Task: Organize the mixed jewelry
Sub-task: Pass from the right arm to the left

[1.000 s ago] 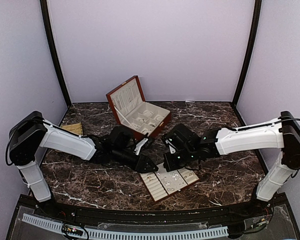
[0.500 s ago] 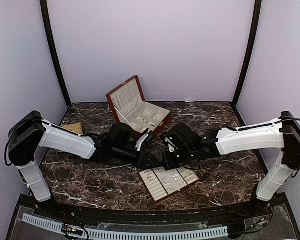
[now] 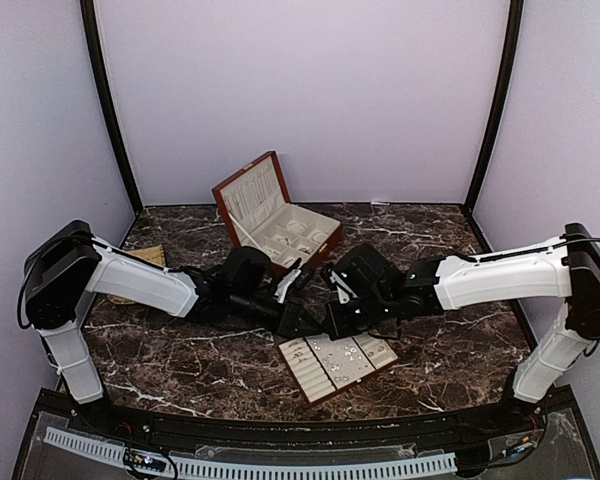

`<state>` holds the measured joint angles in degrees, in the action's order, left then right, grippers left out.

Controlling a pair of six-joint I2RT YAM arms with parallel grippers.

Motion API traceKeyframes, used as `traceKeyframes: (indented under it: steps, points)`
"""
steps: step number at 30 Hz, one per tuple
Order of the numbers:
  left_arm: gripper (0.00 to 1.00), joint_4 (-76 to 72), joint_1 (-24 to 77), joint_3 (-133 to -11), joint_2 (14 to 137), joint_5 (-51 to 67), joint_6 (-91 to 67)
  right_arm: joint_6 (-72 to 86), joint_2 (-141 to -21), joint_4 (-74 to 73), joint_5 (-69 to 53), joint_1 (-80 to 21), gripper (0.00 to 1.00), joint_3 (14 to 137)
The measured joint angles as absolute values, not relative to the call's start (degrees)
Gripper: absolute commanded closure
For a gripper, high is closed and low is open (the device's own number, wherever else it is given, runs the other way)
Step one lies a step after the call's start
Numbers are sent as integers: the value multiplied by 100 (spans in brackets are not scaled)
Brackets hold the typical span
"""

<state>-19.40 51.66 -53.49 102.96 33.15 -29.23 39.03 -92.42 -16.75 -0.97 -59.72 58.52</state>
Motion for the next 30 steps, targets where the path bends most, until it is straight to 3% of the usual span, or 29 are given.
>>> traceKeyframes:
  steps: [9, 16, 24, 30]
  points:
    - [99, -1820, 5166, -5354, 10309, 3277, -2917, 3879, -9229, -1660, -158, -5961, 100, 5811]
    - [100, -1763, 5157, -5356, 10346, 3282, -2904, 3850, -9194, -1599, -165, -5964, 97, 5754]
    - [100, -2058, 5129, -5275, 10274, 3428, -2877, 3955, -8407, -1002, -123, -5940, 62, 5135]
    - [100, -2606, 5085, -5015, 9898, 3732, -2873, 4272, -7535, 366, -303, -5749, 50, 4145]
